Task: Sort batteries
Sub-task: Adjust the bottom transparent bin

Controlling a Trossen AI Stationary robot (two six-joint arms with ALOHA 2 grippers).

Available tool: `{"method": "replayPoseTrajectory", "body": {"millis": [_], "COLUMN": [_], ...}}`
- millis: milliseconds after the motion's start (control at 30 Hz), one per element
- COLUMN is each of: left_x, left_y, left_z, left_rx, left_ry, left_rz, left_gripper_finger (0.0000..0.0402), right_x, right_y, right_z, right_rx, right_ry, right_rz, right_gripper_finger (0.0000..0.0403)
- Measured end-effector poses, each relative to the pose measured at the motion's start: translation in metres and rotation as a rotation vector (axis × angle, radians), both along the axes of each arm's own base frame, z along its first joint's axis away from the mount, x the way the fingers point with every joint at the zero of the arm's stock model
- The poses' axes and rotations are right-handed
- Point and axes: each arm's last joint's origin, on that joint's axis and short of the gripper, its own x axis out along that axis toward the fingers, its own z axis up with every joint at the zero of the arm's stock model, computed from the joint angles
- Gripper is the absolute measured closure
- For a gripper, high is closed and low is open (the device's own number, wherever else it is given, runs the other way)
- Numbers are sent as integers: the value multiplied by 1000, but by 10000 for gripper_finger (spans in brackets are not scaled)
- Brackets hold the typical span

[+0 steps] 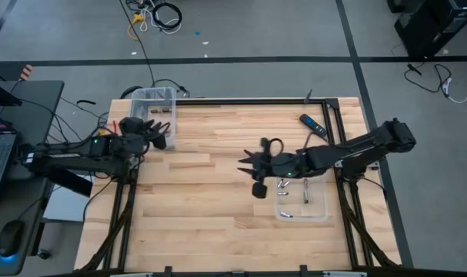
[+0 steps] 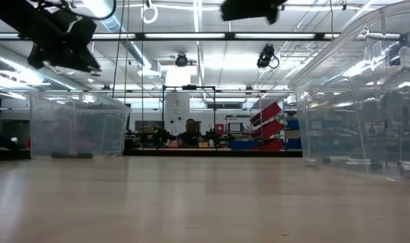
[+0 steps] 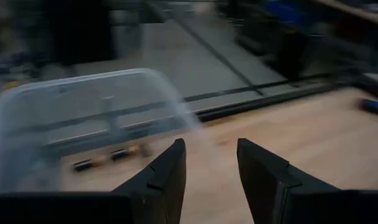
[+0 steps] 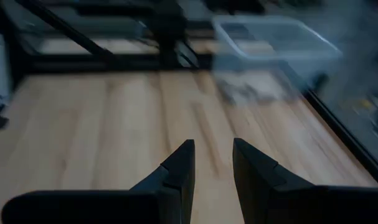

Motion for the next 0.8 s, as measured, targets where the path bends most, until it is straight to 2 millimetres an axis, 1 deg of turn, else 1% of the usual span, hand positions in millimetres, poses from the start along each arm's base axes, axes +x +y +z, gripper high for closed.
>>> {"method": "replayPoseTrajectory", "body": {"millis": [100,167,300,400,467,567,633,733,800], "left_x": [9,17,32,42,49,58,63,70,74], "left_y": [-2,-5,-12,-16,-17,-18,-18,-18,-18], "left_z": [11,20,37,43,44,43,41,38,35], "left_rx": [35,73,170,235,266,292,298,297,291], "left_ry": [-38,-84,-164,-195,-191,-168,-153,-139,-122], "left_rz": [-138,-260,-509,-631,-661,-666,-668,-666,-668], "left_gripper_finger": [260,260,260,259,259,259,259,259,259], "right_x": [-25,-45,-85,-113,-128,-146,-157,-177,-189], "right_y": [1,1,-1,1,5,10,12,7,2], "right_z": [11,14,16,13,13,23,30,38,38], "right_rx": [45,95,263,383,442,518,551,558,541], "right_ry": [56,103,216,338,402,378,388,470,581], "right_rz": [-113,-193,-332,-420,-428,-399,-391,-508,-612], "right_gripper_finger": [312,314,325,343,359,390,399,400,402]}}
